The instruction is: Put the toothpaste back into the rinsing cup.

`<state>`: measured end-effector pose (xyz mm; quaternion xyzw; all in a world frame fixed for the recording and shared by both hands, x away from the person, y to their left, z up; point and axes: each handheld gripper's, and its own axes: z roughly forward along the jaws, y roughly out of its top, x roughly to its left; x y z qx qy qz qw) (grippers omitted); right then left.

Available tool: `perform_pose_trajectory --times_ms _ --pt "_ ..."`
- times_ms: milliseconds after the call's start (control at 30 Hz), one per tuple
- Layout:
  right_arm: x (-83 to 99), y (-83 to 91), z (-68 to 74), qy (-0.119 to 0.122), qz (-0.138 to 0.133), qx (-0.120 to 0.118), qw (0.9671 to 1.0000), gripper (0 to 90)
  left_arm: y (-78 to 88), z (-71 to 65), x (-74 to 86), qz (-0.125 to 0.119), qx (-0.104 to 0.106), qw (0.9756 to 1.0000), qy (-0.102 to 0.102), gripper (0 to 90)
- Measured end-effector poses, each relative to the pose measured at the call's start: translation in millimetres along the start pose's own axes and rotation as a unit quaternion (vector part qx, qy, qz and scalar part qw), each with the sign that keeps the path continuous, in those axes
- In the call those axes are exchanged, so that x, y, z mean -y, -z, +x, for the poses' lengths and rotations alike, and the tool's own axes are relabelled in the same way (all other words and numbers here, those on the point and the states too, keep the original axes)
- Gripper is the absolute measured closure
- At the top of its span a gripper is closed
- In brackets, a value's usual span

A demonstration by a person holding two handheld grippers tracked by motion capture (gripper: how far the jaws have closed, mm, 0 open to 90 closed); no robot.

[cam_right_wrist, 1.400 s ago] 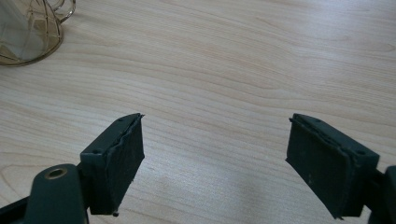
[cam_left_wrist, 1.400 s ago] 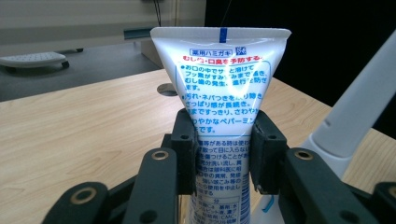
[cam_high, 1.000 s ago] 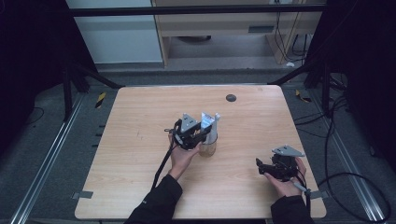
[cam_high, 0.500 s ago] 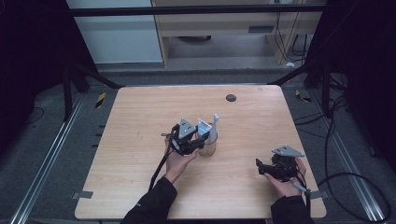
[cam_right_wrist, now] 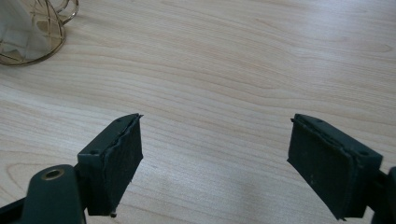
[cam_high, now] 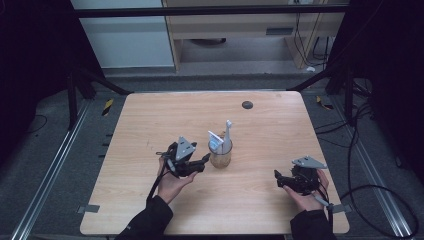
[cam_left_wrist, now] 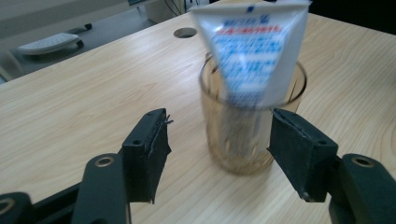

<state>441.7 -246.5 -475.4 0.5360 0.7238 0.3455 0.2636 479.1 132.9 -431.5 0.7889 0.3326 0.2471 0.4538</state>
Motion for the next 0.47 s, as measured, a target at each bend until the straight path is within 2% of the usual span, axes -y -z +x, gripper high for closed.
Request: perform_pose_trajectory --times_ms 167,367,467 --pt "0.7 0.0 -0.1 0.000 0.001 0.001 1.0000 17.4 24.6 16.0 22.8 0.022 -0.014 0.9996 0.010 33.4" --pt "1.3 -0.9 1.1 -0.001 0.004 0.000 1.0000 16.9 50.1 33.4 55.5 0.041 -0.031 0.9977 0.044 30.6" --pt "1.9 -1.9 1.9 0.000 0.009 -0.002 1.0000 16.6 60.9 42.8 69.5 0.048 -0.035 0.9957 0.071 30.0"
